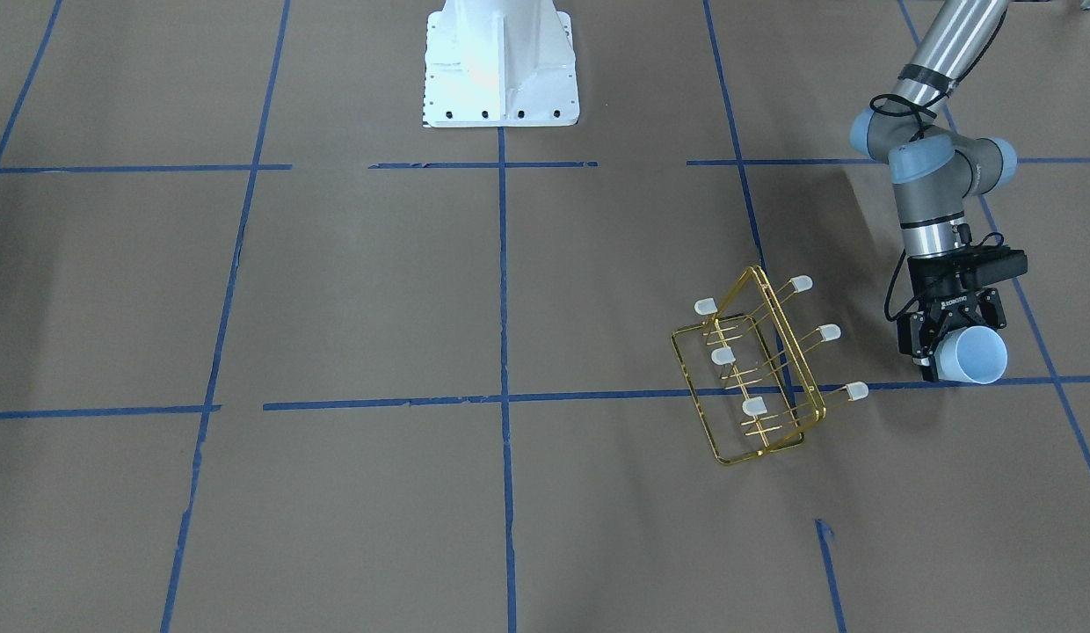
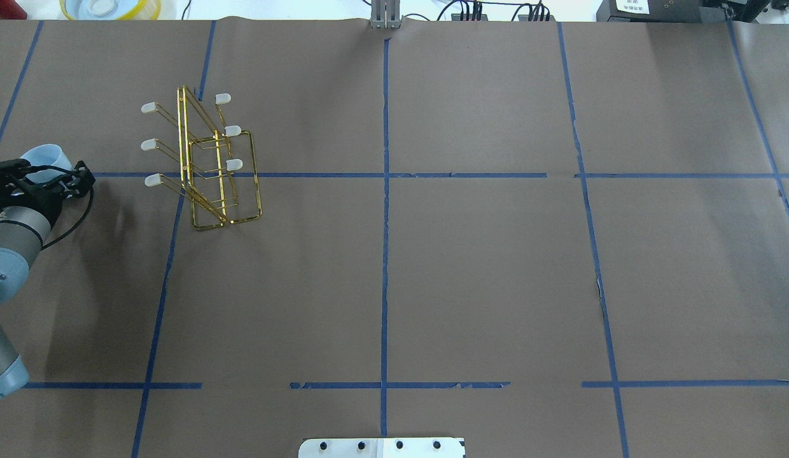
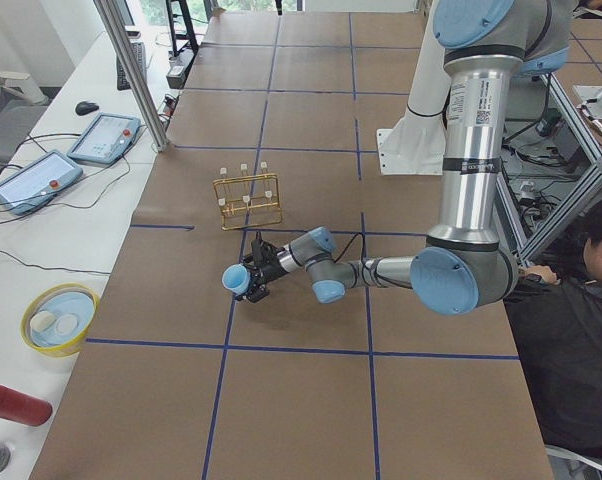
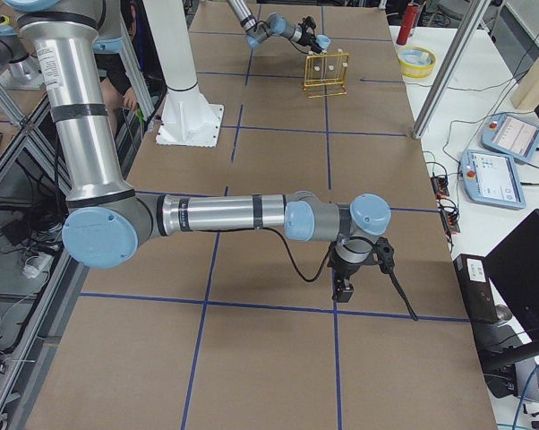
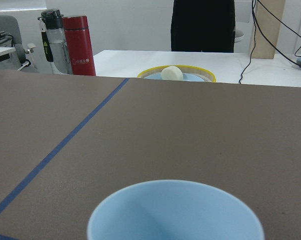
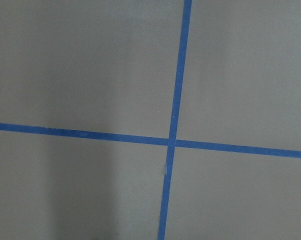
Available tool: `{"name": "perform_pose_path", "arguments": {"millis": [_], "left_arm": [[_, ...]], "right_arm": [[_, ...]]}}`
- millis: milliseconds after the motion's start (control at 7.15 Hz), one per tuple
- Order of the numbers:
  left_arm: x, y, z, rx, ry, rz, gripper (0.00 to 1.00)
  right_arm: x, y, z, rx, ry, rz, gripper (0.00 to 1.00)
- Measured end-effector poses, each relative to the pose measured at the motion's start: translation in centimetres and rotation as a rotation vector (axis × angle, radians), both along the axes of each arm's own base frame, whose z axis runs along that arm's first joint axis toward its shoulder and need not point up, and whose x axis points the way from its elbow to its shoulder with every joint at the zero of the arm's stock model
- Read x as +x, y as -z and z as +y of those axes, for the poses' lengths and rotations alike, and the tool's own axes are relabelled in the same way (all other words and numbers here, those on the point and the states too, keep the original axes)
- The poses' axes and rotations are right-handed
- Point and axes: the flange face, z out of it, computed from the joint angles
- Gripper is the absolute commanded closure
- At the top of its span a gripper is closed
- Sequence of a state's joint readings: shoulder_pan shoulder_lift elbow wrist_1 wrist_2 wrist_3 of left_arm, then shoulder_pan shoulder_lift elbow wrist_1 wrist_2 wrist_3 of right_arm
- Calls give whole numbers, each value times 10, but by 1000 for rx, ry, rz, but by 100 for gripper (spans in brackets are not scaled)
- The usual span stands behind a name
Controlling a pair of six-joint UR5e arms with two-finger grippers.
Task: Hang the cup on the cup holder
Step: 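Close the left gripper on the light-blue cup's rim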
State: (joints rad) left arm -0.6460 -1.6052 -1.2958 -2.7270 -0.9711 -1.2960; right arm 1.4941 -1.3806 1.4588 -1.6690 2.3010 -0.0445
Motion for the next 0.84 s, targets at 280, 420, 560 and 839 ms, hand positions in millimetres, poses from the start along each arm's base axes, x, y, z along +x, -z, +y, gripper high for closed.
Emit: {"name": "perform_pose_path", "arguments": {"millis": [280, 420, 560, 839], "left_arm": [[3, 3, 3, 8, -14, 28, 3], [3, 4, 4, 14, -19, 44, 4], [3, 5, 4, 14, -25, 53, 6], [5, 4, 5, 7, -41, 61, 7]], "right_arm": [[0, 0, 0, 0, 0, 0, 0], [0, 0, 0, 0, 0, 0, 0], [0, 0, 0, 0, 0, 0, 0], [0, 0, 0, 0, 0, 0, 0]]}}
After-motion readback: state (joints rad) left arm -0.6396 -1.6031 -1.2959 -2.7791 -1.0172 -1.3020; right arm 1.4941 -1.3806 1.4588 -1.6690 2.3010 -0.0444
